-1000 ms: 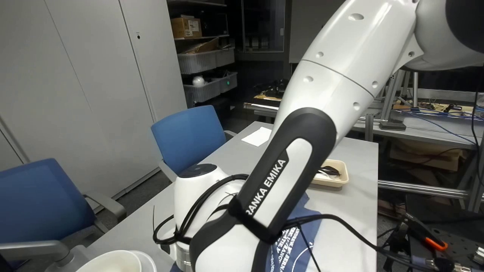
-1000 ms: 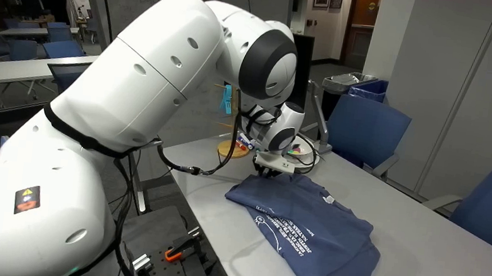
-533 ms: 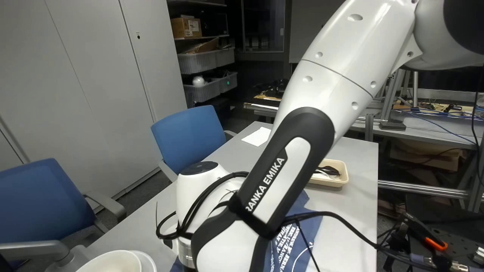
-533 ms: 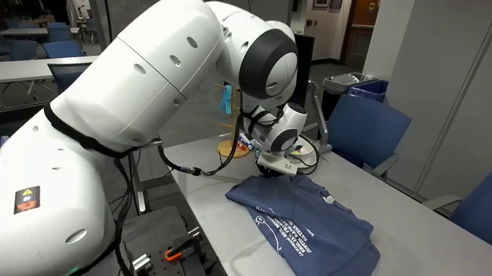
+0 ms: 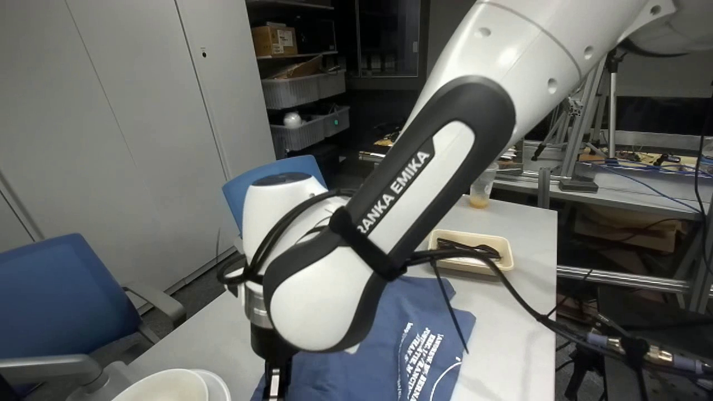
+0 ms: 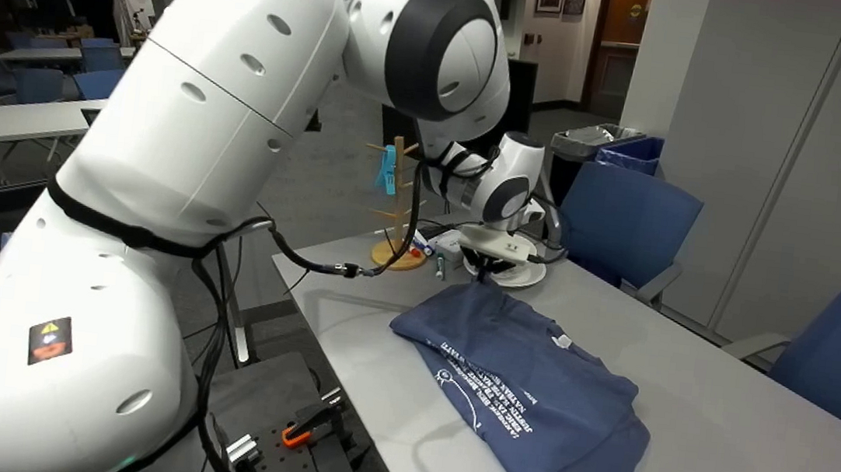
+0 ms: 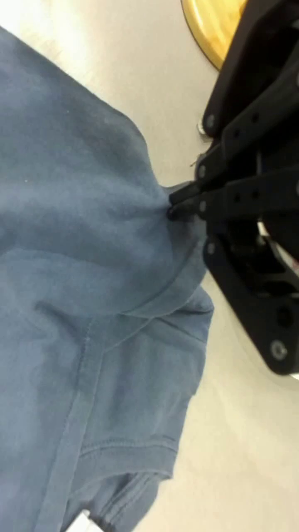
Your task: Unfold the shirt
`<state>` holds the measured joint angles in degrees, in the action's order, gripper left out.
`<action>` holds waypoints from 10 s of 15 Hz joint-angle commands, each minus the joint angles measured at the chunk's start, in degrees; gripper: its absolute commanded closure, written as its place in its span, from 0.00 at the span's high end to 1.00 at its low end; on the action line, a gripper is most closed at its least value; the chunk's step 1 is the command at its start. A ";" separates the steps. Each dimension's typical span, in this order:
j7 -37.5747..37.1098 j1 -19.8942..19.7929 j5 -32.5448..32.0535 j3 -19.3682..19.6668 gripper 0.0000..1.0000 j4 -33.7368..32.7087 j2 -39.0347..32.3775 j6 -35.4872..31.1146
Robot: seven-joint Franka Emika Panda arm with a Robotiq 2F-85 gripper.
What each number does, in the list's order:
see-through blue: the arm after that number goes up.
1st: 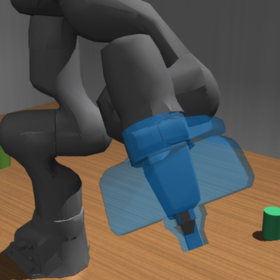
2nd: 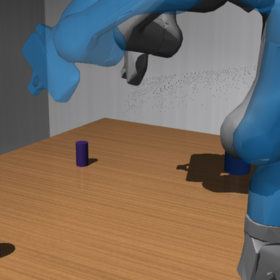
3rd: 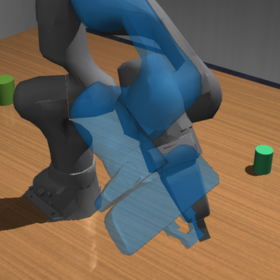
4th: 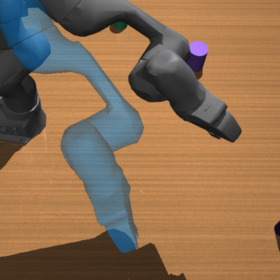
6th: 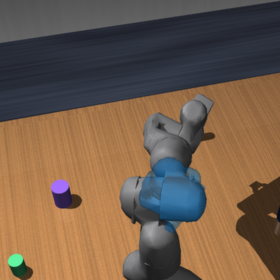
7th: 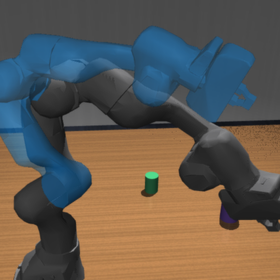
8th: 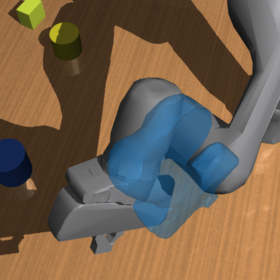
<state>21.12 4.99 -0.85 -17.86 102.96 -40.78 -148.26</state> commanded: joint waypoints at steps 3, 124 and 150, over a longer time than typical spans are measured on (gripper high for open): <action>-8.21 2.50 0.71 2.43 0.00 9.17 14.39 10.44; -31.89 2.13 -5.32 14.43 0.86 45.29 55.17 43.30; -30.54 1.77 0.77 14.15 1.00 42.82 42.26 4.90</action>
<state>-9.50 7.77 -0.15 -2.72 145.83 1.44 -143.49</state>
